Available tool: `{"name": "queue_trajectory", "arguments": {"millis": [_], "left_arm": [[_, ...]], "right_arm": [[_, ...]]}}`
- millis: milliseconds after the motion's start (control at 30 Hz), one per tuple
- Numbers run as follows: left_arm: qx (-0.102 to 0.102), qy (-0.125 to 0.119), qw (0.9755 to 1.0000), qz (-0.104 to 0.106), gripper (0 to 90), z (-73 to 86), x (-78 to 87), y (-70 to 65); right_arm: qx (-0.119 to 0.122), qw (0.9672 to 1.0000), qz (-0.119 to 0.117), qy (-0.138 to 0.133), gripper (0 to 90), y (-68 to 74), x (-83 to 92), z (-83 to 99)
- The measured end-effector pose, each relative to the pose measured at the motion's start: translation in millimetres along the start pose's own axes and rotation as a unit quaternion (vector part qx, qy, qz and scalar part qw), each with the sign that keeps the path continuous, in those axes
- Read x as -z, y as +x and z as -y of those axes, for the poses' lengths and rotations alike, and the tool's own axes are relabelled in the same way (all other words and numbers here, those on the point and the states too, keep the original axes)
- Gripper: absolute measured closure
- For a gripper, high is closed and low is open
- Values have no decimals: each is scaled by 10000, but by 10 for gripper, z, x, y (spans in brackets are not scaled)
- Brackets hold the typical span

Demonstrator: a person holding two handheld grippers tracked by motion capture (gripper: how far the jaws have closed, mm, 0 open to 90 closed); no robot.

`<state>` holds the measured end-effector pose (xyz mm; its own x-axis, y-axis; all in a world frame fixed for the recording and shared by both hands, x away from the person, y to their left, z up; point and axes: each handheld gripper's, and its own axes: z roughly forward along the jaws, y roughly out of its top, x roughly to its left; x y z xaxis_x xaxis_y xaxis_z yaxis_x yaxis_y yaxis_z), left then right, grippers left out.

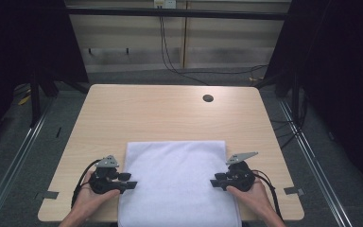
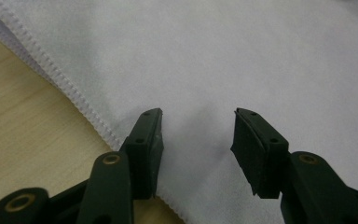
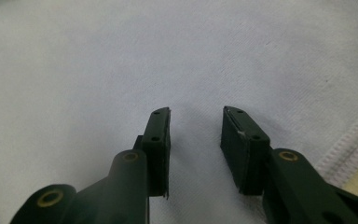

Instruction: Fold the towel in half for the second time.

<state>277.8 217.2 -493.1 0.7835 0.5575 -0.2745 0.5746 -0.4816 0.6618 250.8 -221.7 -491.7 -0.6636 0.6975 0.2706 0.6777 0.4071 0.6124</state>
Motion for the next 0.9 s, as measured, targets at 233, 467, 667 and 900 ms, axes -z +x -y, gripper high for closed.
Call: {"name": "queue_trajectory", "arguments": {"millis": [233, 467, 667, 900], "left_arm": [[-35, -190, 9998, 84, 489, -86, 68, 38], [14, -402, 9992, -68, 428, -244, 115, 235], [375, -673, 9964, -365, 389, -384, 172, 488], [651, -679, 9943, -494, 375, -542, 223, 638]], "right_arm": [[-5, 9998, 16, -188, 554, -66, 60, -64], [-266, 9960, 226, -826, 517, -374, 211, -352], [-326, 9938, 549, -907, 502, -644, 196, -526], [-342, 9930, 612, -947, 529, -787, 165, -692]]}}
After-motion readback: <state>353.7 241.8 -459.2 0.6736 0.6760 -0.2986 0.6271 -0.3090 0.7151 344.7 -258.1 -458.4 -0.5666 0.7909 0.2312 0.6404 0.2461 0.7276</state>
